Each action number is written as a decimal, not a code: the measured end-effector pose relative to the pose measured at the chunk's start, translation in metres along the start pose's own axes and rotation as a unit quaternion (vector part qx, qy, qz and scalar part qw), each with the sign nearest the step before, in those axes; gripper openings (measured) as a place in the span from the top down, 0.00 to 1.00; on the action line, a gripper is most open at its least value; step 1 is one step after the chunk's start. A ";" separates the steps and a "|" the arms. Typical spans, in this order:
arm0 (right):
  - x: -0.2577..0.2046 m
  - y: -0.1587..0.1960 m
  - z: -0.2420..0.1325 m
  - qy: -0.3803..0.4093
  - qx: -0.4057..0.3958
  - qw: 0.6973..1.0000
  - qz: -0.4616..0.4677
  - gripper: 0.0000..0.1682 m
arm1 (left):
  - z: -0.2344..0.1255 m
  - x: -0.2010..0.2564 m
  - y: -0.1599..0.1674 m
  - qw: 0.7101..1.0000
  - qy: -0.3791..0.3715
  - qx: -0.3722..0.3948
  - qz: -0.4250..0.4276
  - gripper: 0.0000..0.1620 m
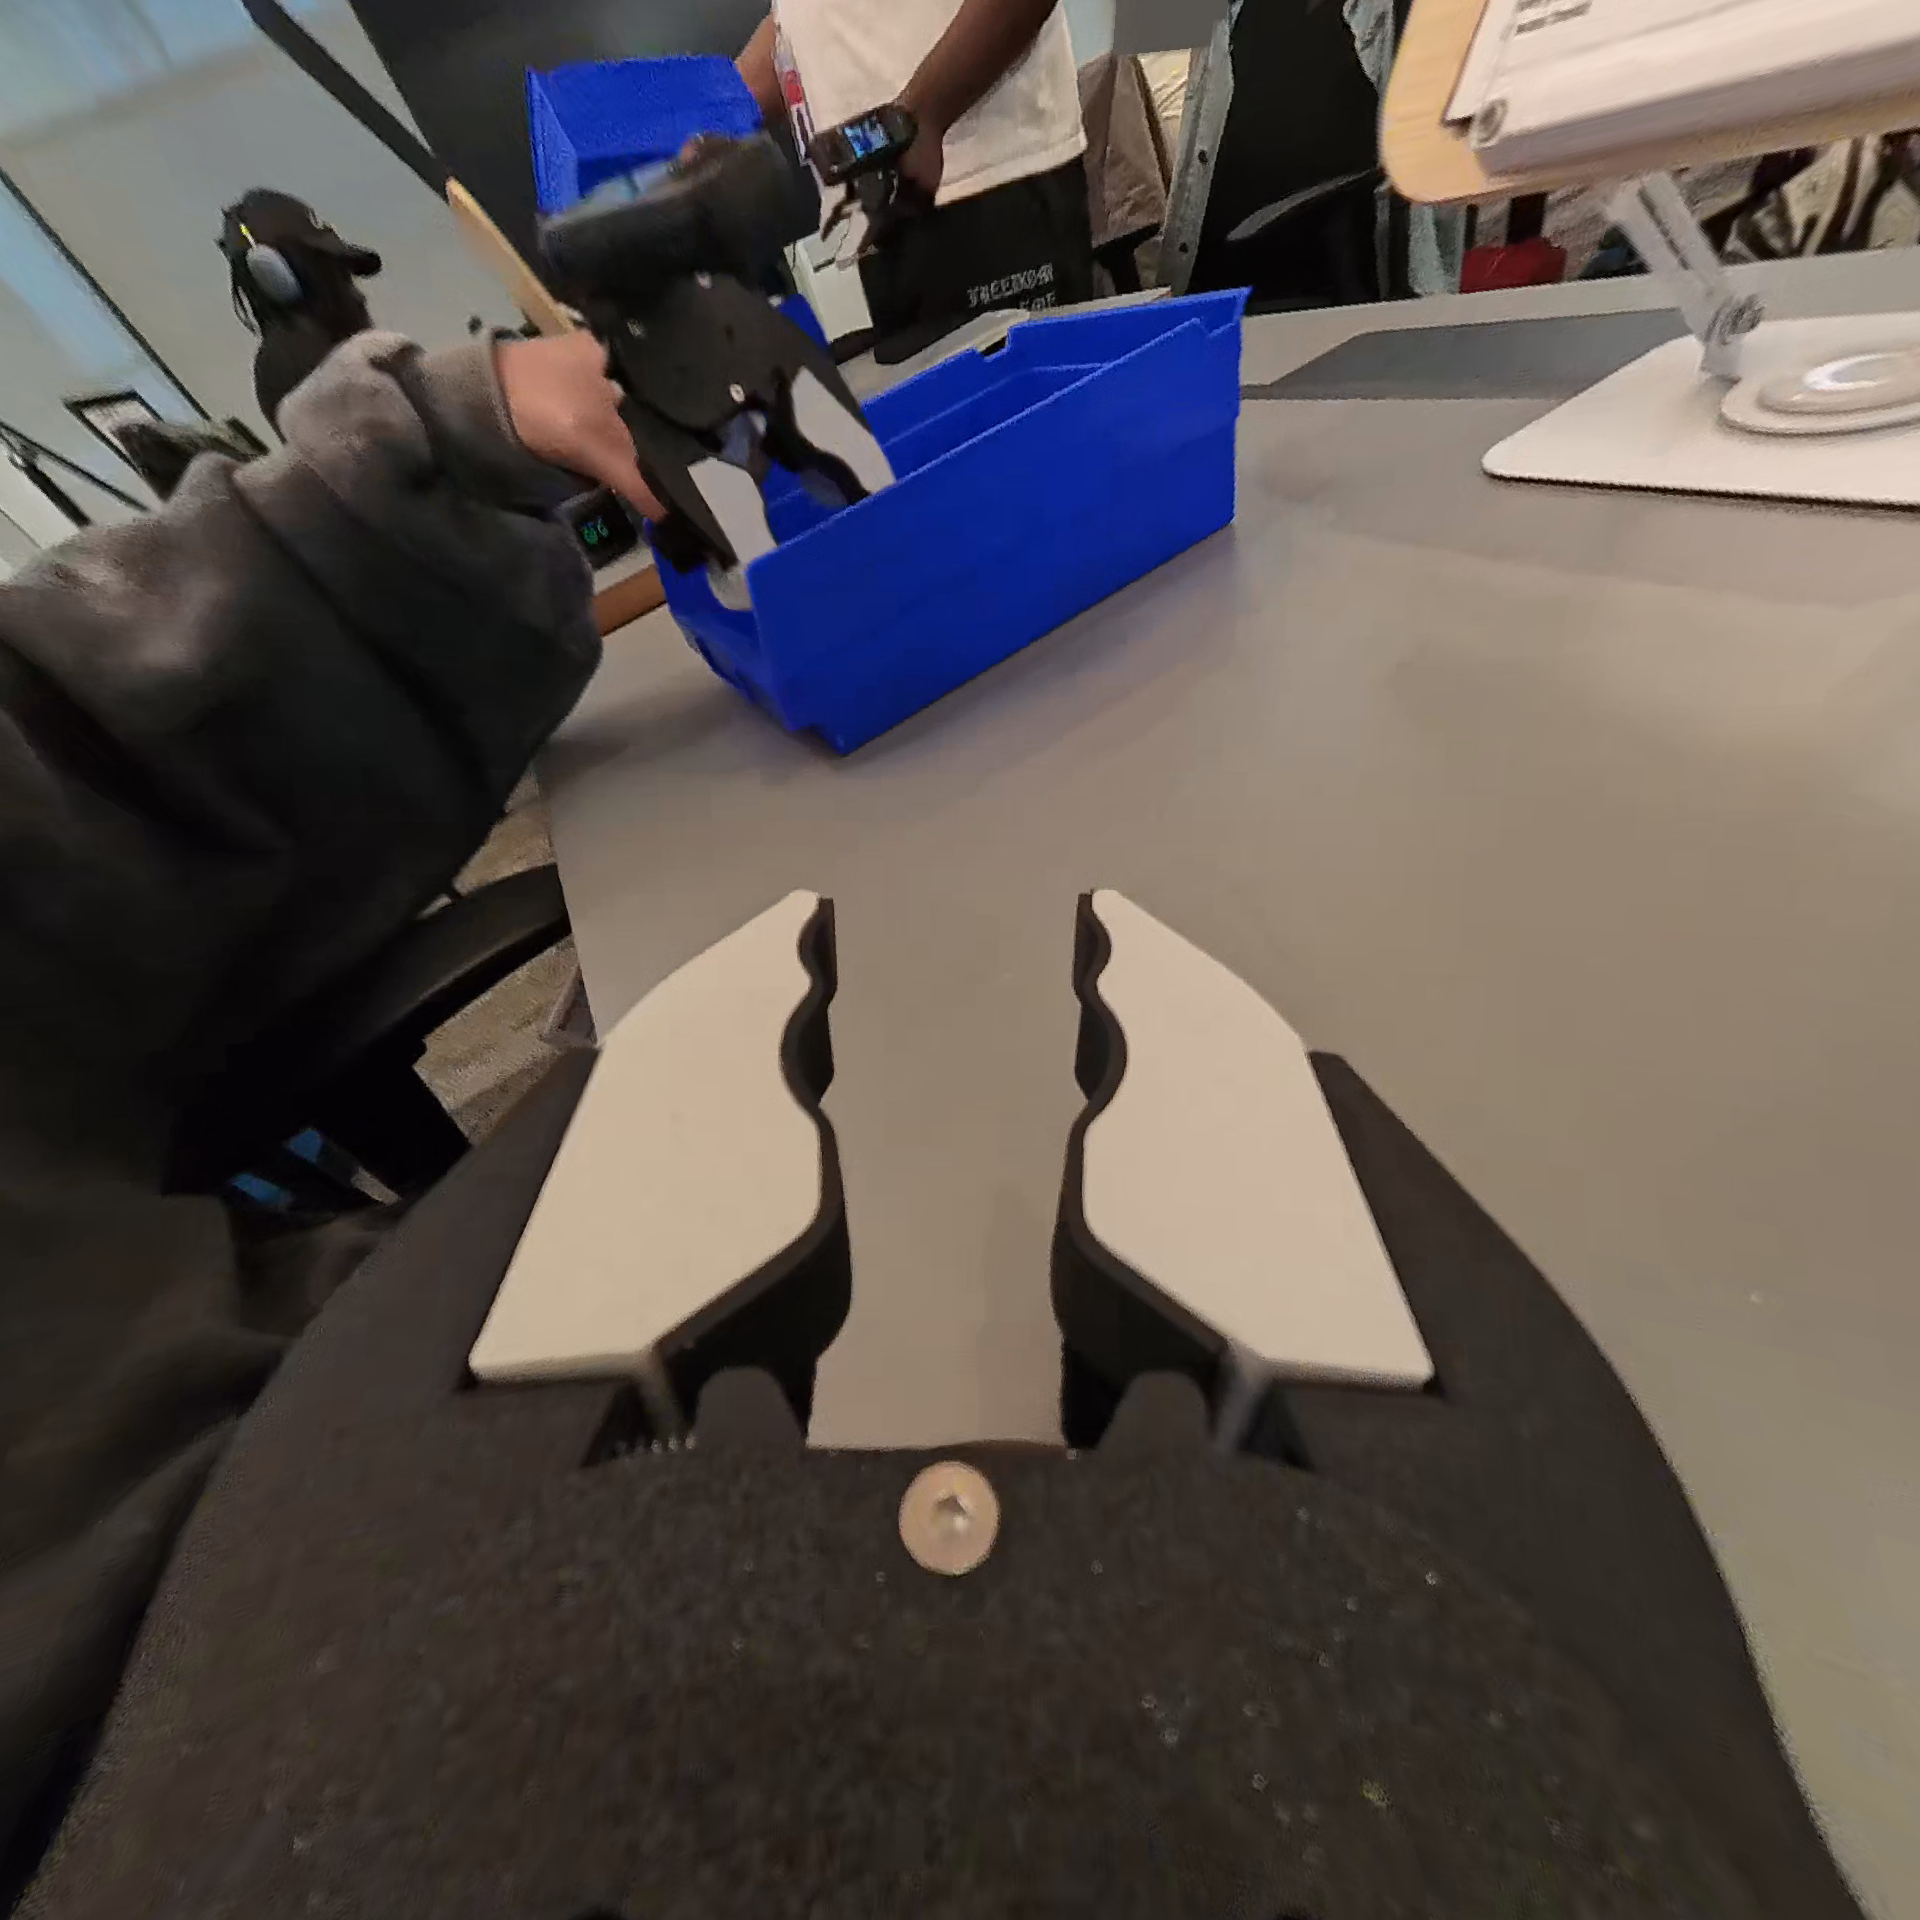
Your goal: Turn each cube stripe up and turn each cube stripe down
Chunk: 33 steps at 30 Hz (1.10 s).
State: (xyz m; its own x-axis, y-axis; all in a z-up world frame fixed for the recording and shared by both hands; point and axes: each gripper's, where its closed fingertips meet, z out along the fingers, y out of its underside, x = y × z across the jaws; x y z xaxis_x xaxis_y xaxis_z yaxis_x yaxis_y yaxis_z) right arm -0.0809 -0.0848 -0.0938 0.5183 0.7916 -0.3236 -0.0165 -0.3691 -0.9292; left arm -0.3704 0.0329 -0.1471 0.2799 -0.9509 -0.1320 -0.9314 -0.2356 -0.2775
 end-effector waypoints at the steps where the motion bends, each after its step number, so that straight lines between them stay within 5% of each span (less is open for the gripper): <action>1: 0.002 -0.002 -0.002 0.001 0.005 1.000 0.007 0.74 | 0.006 0.000 -0.002 1.000 0.010 -0.007 0.003 0.54; 5: 0.005 -0.005 -0.006 0.004 0.011 1.000 0.006 0.74 | 0.032 0.002 0.008 0.998 0.027 -0.061 0.019 0.55; 7: 0.004 -0.003 -0.005 0.005 0.004 1.000 -0.003 0.74 | 0.039 0.011 0.010 0.996 0.059 -0.069 0.017 0.71; 11: 0.001 0.002 -0.001 0.007 -0.012 1.000 -0.024 0.74 | 0.033 -0.004 0.016 0.996 0.003 -0.085 0.031 0.71; 19: 0.011 -0.003 -0.008 0.028 -0.006 0.999 -0.025 0.74 | -0.036 -0.039 0.009 0.988 -0.010 0.105 -0.117 0.72; 25: 0.029 -0.003 -0.004 0.026 -0.012 0.999 0.028 0.71 | -0.066 -0.034 -0.036 0.914 0.066 0.316 -0.244 0.72; 33: 0.011 -0.040 0.050 -0.095 -0.017 0.989 0.110 0.68 | -0.097 0.035 -0.190 0.780 0.282 0.484 -0.278 0.72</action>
State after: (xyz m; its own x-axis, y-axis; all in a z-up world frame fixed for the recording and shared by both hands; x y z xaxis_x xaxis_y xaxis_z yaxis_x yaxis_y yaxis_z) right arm -0.1173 -0.0365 -0.0696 0.3347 0.7666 -0.5481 -0.0801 -0.5563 -0.8271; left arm -0.2067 0.0250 -0.0065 0.1760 -0.7570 0.6293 -0.0138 -0.6411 -0.7673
